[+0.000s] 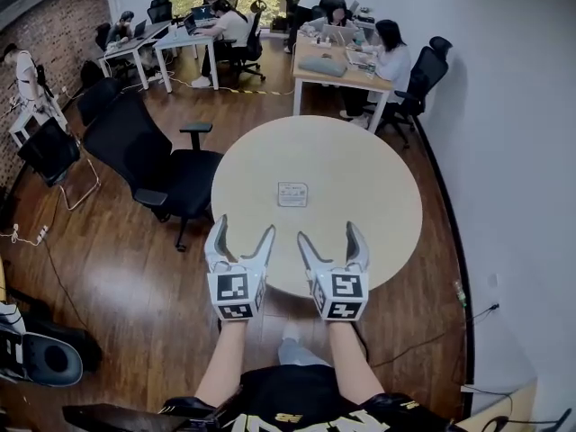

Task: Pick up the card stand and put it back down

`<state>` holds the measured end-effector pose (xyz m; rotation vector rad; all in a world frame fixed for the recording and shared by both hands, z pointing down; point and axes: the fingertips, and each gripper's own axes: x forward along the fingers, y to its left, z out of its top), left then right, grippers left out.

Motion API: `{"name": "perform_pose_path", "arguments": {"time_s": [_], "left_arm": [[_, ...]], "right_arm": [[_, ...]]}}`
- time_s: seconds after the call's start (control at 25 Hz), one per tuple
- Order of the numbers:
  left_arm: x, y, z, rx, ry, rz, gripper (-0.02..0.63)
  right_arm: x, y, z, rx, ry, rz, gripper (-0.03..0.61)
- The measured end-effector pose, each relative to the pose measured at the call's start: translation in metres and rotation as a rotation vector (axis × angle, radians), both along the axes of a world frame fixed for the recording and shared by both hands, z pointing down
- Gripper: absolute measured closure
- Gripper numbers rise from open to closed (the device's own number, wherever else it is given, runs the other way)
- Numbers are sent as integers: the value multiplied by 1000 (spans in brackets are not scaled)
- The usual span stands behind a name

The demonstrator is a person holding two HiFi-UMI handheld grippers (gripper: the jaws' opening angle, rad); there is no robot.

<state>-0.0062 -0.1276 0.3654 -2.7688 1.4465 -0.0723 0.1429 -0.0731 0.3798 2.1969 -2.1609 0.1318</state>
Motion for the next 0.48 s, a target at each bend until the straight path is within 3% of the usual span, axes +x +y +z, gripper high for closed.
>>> {"name": "perform_pose_path", "arguments": {"time_s": [0.2, 0.48], "left_arm": [[25, -59, -11, 12, -10, -23, 183], [36, -105, -17, -13, -4, -62, 183]], "right_arm": [[27, -65, -12, 17, -14, -23, 129], [48, -115, -14, 10, -16, -51, 129]]}}
